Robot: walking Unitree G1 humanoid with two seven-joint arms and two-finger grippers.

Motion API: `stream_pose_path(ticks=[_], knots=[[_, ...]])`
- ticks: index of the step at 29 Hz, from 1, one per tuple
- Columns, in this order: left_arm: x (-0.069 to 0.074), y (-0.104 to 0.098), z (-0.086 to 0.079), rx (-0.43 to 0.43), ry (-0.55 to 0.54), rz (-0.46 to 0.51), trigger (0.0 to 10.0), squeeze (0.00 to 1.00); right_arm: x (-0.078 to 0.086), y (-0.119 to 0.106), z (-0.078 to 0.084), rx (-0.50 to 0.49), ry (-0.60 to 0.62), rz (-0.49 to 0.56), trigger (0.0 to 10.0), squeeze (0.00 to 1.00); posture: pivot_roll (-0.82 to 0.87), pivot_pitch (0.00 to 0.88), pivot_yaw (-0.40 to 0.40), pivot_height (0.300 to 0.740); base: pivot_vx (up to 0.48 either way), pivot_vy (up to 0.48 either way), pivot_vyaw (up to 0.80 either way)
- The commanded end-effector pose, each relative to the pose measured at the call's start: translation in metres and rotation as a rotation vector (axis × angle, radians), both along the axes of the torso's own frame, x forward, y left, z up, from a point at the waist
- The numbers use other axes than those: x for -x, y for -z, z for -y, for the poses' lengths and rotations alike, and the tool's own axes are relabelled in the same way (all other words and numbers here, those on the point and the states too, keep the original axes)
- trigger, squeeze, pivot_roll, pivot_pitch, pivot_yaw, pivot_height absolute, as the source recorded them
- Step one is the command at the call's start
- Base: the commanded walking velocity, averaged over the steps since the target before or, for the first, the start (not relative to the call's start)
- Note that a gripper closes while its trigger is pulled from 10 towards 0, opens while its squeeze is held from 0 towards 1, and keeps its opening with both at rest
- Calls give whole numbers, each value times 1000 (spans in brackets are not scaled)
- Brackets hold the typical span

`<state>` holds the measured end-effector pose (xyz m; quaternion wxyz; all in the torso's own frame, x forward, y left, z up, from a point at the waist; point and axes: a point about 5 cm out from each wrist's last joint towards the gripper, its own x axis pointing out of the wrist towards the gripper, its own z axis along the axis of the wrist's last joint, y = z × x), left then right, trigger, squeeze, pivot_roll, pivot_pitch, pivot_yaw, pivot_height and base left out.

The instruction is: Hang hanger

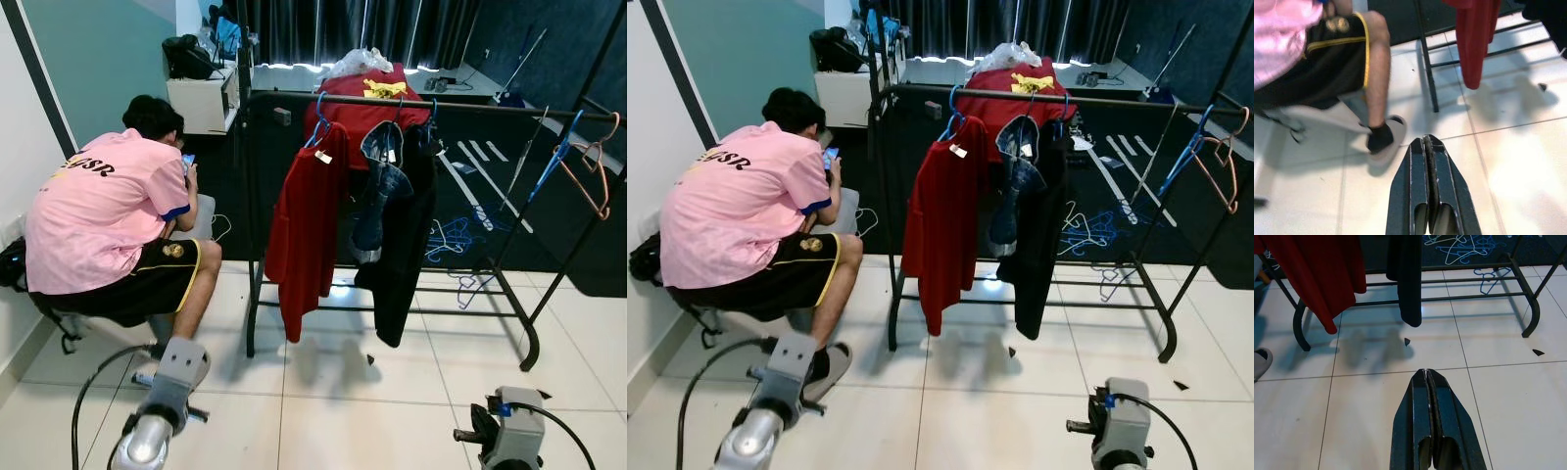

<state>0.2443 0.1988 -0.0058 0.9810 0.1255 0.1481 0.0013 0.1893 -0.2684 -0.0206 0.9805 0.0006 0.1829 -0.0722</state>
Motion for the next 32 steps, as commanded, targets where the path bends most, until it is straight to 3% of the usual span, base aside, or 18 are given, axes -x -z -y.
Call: stream_pose_path(ticks=[1, 9, 18, 22, 32], knots=[[1, -4, -1, 45, -21, 37, 10000, 0, 3, -4, -1, 16, -11, 37, 10000, 0, 23, 82, -39, 740, 0, 0, 0], [5, -14, -9, 64, -4, 96, 10000, 0, 14, -18, -2, 19, -2, 113, 10000, 0, 18, 96, -34, 740, 0, 0, 0], [12, 5, -8, 29, 27, -12, 10000, 0, 25, 2, -3, 2, 38, 24, 10000, 0, 1, 108, -32, 740, 0, 0, 0], [11, 3, -7, 47, 37, 2, 10000, 0, 26, 3, -2, -2, 45, 7, 10000, 0, 3, 109, -36, 740, 0, 0, 0], [10, 3, -5, 99, 43, -8, 10000, 0, 26, 3, 6, 53, 66, -36, 10000, 0, -13, 122, -44, 740, 0, 0, -618]])
